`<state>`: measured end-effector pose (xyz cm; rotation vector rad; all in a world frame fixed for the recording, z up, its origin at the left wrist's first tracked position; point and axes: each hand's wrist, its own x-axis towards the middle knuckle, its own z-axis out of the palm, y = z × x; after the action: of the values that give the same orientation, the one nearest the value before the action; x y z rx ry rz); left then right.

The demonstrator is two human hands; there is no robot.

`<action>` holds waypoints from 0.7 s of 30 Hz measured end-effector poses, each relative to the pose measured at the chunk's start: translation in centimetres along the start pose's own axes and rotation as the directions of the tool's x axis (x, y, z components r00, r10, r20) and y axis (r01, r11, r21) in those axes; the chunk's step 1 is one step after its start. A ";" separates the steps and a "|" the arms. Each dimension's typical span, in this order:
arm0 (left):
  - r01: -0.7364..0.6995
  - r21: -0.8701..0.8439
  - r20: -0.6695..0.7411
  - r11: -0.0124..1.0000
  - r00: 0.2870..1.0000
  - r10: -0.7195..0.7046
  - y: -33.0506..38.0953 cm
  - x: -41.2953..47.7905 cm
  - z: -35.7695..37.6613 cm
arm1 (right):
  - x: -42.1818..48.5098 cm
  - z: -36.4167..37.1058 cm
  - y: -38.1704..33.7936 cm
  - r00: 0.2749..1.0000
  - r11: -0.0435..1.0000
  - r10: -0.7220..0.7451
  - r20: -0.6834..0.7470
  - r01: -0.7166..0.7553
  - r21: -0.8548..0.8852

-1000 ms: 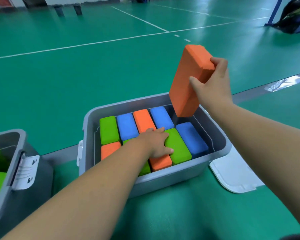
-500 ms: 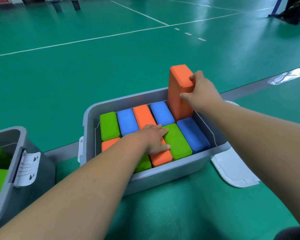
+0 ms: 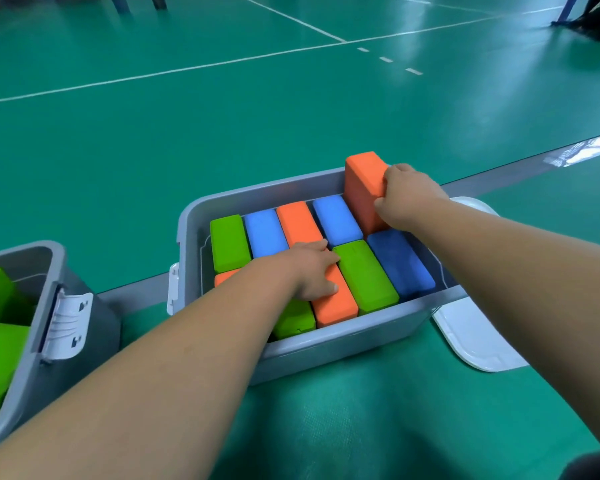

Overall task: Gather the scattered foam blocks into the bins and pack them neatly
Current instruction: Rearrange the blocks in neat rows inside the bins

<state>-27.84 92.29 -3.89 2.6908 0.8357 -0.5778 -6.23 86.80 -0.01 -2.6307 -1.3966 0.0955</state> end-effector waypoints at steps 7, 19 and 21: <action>0.009 -0.003 -0.060 1.000 0.998 -0.009 -0.7 0.6 0.0 | 0.2 -0.6 -0.4 0.994 0.995 -0.090 -0.060 0.091 0.026; 0.012 -0.043 -0.021 0.999 1.000 -0.013 -2.4 2.7 0.0 | 0.9 2.6 0.7 0.980 0.975 -0.195 0.037 0.198 -0.104; 0.011 -0.025 -0.016 1.000 1.000 -0.011 -2.2 2.6 -0.2 | 1.2 3.3 0.8 0.981 0.977 -0.164 0.104 0.176 -0.123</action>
<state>-27.11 95.37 -5.14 2.6731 0.8567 -0.5452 -5.34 87.67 -3.38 -2.6265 -1.7096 0.1098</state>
